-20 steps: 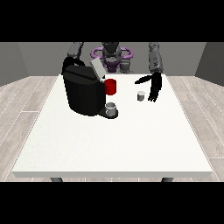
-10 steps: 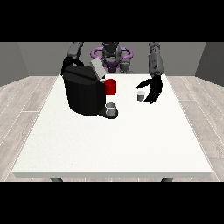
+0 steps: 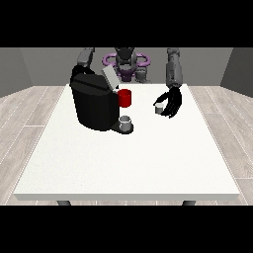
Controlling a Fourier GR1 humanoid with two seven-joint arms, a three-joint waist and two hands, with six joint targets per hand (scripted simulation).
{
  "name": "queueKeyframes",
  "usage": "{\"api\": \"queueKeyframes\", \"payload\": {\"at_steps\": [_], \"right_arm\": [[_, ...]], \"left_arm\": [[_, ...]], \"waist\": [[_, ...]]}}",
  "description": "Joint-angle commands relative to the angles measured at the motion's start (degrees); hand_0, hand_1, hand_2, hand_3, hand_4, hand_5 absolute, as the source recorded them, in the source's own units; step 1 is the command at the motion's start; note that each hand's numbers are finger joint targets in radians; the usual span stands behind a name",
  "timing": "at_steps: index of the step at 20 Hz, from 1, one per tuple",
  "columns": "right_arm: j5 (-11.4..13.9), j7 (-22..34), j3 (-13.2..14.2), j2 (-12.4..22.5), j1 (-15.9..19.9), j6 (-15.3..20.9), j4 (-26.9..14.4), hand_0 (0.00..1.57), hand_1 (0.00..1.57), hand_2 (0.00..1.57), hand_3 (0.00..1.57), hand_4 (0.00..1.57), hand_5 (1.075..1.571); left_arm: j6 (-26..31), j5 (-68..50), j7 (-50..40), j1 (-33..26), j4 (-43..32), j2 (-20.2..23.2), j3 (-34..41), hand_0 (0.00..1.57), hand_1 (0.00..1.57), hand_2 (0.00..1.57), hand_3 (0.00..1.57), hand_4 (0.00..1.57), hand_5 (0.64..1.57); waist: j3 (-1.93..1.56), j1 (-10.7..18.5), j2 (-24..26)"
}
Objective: Insert the coffee pod into the coffee machine and close the lid
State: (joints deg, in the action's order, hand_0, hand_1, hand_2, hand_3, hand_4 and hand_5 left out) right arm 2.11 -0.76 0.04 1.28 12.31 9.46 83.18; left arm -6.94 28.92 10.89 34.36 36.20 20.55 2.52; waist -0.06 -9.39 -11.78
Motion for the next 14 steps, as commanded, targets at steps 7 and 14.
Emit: {"api": "queueKeyframes", "payload": {"at_steps": [7, 14], "right_arm": [[-2.8, -4.4, 1.2, -1.2, -0.2, 0.2, -3.7, 0.00, 0.00, 0.00, 0.00, 0.51, 1.571], [-4.2, 0.9, 3.4, 2.2, 2.3, -2.5, -1.3, 0.00, 0.00, 0.00, 0.00, 0.40, 1.571]], "left_arm": [[-2.0, 5.8, -0.2, 3.3, -3.1, 0.7, -2.1, 0.93, 0.93, 1.04, 0.82, 0.28, 1.571], [0.1, 6.2, 3.8, 6.5, -4.8, 4.1, -0.6, 1.27, 1.27, 1.40, 1.36, 0.51, 1.571]], "waist": [[0.05, 0.7, -0.4], [0.08, -0.1, -0.4]]}}
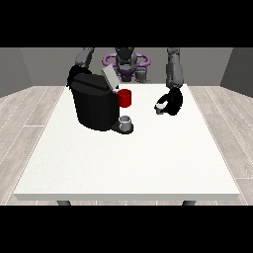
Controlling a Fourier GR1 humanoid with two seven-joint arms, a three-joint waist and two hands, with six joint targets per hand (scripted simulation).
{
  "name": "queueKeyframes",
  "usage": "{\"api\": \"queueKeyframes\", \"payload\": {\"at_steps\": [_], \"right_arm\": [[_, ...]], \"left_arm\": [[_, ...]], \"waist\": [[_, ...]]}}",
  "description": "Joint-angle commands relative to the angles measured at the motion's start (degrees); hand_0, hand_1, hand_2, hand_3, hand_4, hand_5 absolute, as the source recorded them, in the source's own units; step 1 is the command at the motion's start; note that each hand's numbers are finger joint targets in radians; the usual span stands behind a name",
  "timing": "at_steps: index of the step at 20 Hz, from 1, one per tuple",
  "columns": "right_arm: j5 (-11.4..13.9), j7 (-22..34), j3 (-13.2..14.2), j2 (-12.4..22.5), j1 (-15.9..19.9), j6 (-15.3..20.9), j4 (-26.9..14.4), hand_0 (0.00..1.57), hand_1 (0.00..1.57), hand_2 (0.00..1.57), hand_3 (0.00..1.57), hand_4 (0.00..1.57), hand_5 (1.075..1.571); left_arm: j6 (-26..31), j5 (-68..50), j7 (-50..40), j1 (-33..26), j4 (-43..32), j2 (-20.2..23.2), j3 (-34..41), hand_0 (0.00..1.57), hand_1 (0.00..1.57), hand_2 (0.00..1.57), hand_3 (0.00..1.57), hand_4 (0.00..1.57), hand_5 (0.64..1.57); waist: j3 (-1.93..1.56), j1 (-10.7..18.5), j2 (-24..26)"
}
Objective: Insert the coffee pod into the coffee machine and close the lid
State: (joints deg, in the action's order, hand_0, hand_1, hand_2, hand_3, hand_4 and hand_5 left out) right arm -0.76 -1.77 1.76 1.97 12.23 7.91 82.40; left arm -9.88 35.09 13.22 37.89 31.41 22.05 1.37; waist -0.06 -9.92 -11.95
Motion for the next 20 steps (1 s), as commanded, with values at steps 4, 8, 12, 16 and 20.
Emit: {"api": "queueKeyframes", "payload": {"at_steps": [4, 8, 12, 16, 20], "right_arm": [[-1.2, -0.5, 1.1, -0.7, -0.1, -0.1, -3.6, 0.00, 0.00, 0.00, 0.00, 0.43, 1.571], [0.0, -2.6, 0.3, -1.7, 1.8, 0.9, -6.8, 0.00, 0.00, 0.00, 0.00, 0.50, 1.571], [-0.6, -5.0, 0.7, -1.9, -1.7, 1.0, -9.5, 0.00, 0.00, 0.00, 0.00, 0.47, 1.571], [-1.2, -2.6, 0.9, 0.2, 1.5, -1.8, -7.8, 0.00, 0.00, 0.00, 0.00, 0.46, 1.571], [-1.9, -1.6, 1.8, 1.0, 2.1, -1.9, -7.7, 0.00, 0.00, 0.00, 0.00, 0.49, 1.571]], "left_arm": [[7.6, -1.0, 2.7, 5.2, 2.2, 0.8, -0.1, 1.48, 1.48, 1.47, 1.41, 0.63, 1.571], [9.2, -0.6, 1.0, 10.5, 4.0, 1.0, 0.0, 1.34, 1.34, 1.40, 1.36, 0.59, 1.571], [11.7, -0.8, 0.4, 8.3, 6.7, -2.2, -1.2, 1.26, 1.26, 1.32, 1.30, 0.53, 1.571], [14.2, -0.5, -0.8, 14.6, 6.9, 1.4, 0.1, 1.25, 1.25, 1.33, 1.29, 0.56, 1.571], [15.6, -0.7, -0.6, 14.2, 7.2, 1.7, 1.3, 1.27, 1.27, 1.34, 1.29, 0.55, 1.571]], "waist": [[0.04, 1.0, 2.9], [0.05, 0.7, 1.1], [0.04, 3.0, 6.5], [0.05, -0.5, 4.9], [0.06, -0.2, 4.9]]}}
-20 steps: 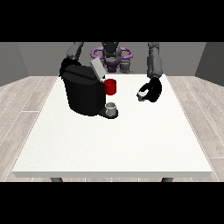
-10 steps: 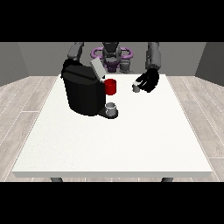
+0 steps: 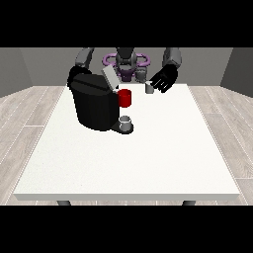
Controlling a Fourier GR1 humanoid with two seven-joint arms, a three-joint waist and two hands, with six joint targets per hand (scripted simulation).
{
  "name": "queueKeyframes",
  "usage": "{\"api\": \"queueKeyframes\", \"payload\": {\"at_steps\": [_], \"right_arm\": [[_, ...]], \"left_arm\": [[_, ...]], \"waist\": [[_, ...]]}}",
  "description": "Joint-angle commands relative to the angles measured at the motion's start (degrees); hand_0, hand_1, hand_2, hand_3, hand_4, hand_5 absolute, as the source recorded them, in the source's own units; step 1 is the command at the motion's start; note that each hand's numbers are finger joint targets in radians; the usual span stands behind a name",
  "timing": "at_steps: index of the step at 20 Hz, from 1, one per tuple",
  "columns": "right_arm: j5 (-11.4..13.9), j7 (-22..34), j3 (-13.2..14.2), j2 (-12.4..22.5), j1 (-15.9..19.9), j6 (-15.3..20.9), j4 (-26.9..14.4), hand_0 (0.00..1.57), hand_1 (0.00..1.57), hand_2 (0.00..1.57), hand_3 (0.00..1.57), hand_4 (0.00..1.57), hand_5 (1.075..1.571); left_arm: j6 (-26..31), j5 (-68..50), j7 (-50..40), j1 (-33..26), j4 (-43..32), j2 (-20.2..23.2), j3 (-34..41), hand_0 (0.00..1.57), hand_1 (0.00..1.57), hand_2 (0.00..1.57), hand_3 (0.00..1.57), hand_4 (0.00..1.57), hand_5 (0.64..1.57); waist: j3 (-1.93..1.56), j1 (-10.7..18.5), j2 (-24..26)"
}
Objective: Insert the coffee pod into the coffee machine and close the lid
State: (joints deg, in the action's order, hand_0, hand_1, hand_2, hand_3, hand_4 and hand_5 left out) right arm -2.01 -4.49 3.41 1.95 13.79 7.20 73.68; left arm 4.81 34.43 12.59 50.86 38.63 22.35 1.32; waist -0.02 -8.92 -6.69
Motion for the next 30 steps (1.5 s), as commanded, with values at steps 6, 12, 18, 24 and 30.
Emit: {"api": "queueKeyframes", "payload": {"at_steps": [6, 12, 18, 24, 30], "right_arm": [[-0.6, -1.7, -3.3, -1.9, -1.6, -0.3, 3.3, 0.00, 0.00, 0.00, 0.00, 0.50, 1.571], [2.3, 3.6, -3.3, -1.7, 3.0, 3.1, 3.7, 0.00, 0.00, 0.00, 0.00, 0.49, 1.571], [1.5, 3.5, -3.7, 0.0, 3.2, 0.4, 7.2, 0.00, 0.00, 0.00, 0.00, 0.50, 1.571], [2.9, 5.2, -3.8, -1.4, 6.0, 3.5, 7.4, 0.00, 0.00, 0.00, 0.00, 0.46, 1.571], [1.4, 3.9, -2.1, 0.7, 4.4, 1.3, 7.9, 0.00, 0.00, 0.00, 0.00, 0.48, 1.571]], "left_arm": [[3.4, -0.2, -1.2, 5.3, -0.8, 5.2, 3.5, 1.01, 1.01, 1.20, 1.22, 0.54, 1.571], [4.2, -1.0, -6.4, 11.1, -0.8, 4.1, 5.2, 1.21, 1.21, 1.25, 1.19, 0.49, 1.571], [4.2, -1.1, -4.4, 13.3, -2.4, 5.4, 6.4, 1.28, 1.28, 1.34, 1.28, 0.52, 1.571], [3.8, 0.6, -5.6, 16.1, -2.6, 5.1, 5.6, 1.26, 1.26, 1.30, 1.24, 0.49, 1.571], [1.4, 1.3, -5.5, 14.1, -3.5, 3.2, 5.6, 1.28, 1.28, 1.31, 1.22, 0.50, 1.571]], "waist": [[0.02, -4.2, -0.8], [0.02, -5.0, -1.1], [0.02, -9.0, -4.8], [0.02, -8.5, -6.4], [0.02, -9.3, -7.1]]}}
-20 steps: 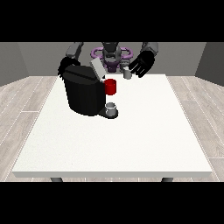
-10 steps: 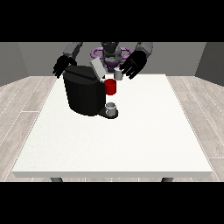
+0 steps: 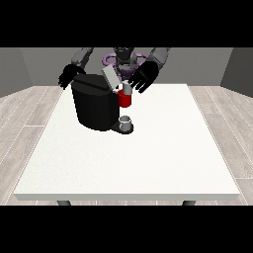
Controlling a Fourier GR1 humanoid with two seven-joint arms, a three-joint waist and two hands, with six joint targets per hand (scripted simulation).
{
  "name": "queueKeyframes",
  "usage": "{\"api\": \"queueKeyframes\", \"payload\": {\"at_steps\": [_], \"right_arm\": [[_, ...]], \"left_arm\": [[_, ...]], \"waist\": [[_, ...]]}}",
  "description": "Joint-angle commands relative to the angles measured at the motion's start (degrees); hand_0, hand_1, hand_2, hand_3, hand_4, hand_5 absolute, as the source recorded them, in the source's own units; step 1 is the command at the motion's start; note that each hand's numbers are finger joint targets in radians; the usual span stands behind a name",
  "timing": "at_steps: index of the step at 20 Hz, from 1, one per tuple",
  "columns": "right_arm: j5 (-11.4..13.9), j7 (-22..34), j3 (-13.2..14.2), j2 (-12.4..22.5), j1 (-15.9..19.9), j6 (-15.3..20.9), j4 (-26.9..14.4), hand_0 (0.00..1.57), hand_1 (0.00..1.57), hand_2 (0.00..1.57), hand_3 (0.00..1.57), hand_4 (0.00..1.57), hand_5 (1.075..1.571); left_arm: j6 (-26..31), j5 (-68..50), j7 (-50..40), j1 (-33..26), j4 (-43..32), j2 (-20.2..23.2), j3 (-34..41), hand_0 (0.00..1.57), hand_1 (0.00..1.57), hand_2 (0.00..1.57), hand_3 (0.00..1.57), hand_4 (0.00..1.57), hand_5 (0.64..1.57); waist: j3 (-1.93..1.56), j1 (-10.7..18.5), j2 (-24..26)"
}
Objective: Insert the coffee pod into the coffee machine and close the lid
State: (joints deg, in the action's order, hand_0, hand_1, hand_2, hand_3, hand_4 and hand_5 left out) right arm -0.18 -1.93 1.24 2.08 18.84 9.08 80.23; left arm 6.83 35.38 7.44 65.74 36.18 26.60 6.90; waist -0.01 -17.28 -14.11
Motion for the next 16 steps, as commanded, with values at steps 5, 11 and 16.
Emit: {"api": "queueKeyframes", "payload": {"at_steps": [5, 11, 16], "right_arm": [[-1.9, 1.1, 2.7, 1.6, 0.4, -0.7, -0.5, 0.00, 0.00, 0.00, 0.00, 0.52, 1.571], [-2.1, -0.4, 2.2, 0.5, 0.4, -0.4, -0.9, 0.00, 0.00, 0.00, 0.00, 0.51, 1.571], [-0.4, -2.6, 0.6, -0.1, 0.6, 0.2, -0.1, 0.00, 0.00, 0.00, 0.00, 0.48, 1.571]], "left_arm": [[-2.0, 1.7, 0.4, -1.8, 0.5, -3.5, -1.7, 1.23, 1.23, 1.28, 1.21, 0.51, 1.571], [-0.9, 1.1, 0.0, 0.1, 0.1, -3.9, -0.8, 1.18, 1.18, 1.26, 1.19, 0.50, 1.571], [0.0, 1.3, 0.8, 3.0, -1.2, 0.1, 0.8, 1.20, 1.20, 1.28, 1.21, 0.52, 1.571]], "waist": [[0.01, 1.4, 1.2], [0.00, 1.2, 0.5], [0.01, -0.1, -3.5]]}}
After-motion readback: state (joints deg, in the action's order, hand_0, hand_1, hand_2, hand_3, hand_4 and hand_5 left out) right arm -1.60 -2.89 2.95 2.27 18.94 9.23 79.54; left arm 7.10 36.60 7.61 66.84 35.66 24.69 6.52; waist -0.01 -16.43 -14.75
